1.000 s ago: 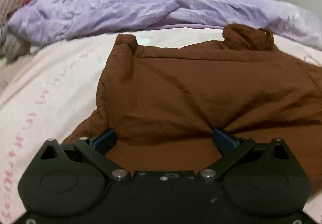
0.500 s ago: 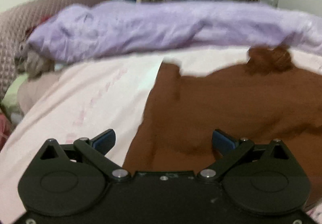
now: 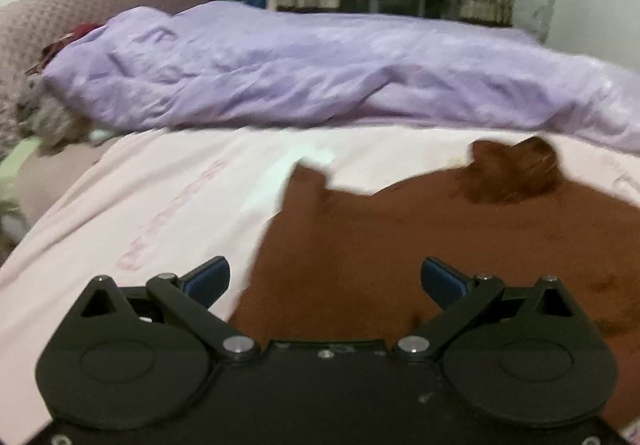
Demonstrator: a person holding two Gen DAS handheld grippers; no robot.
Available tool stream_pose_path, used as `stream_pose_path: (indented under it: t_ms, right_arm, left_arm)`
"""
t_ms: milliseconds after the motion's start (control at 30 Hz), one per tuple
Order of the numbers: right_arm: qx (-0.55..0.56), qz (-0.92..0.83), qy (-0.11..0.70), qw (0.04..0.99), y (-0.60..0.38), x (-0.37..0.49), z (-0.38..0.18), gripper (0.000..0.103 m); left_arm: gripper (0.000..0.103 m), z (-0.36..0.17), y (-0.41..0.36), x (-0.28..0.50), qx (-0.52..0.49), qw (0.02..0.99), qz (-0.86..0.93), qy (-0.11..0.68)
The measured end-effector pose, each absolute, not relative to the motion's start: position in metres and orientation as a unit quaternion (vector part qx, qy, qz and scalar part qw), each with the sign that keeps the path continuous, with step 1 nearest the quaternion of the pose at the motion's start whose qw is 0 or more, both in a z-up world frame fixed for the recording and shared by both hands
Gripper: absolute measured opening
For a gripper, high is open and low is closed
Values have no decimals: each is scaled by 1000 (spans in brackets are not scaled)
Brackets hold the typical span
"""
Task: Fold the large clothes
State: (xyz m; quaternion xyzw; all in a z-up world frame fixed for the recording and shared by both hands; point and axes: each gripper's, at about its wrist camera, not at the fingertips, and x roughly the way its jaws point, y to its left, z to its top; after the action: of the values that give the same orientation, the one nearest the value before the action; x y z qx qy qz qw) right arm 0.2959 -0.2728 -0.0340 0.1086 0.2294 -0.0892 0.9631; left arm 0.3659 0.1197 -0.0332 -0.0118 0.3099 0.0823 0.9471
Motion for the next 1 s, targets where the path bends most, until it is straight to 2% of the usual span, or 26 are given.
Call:
stream_pose_path:
  t_ms: [300,467,567,767,900,1000]
  right_arm:
    - [77,43,289,953,-170,355,-45,37]
    - [42,16,332,942,-145,380,-83,36]
    - [10,0,313,950,-134,375,-87,36]
    - [38,21,322,946,-156,371,-58,33]
    - [35,-30,304,952,-201,371,-37,34]
    - [52,-88,324,941,-241,384,-52,31]
  left_arm:
    - [103,-58,54,417,27,935,19,353]
    - [103,-95,36,441,58,920,24,387]
    - [103,-95,34,443,61,922,27,381]
    - [103,-71,44,437,64,928,15,365]
    - [103,-51,75,435,50,948,26,313]
    - [103,-69,100,453,66,932,93,344]
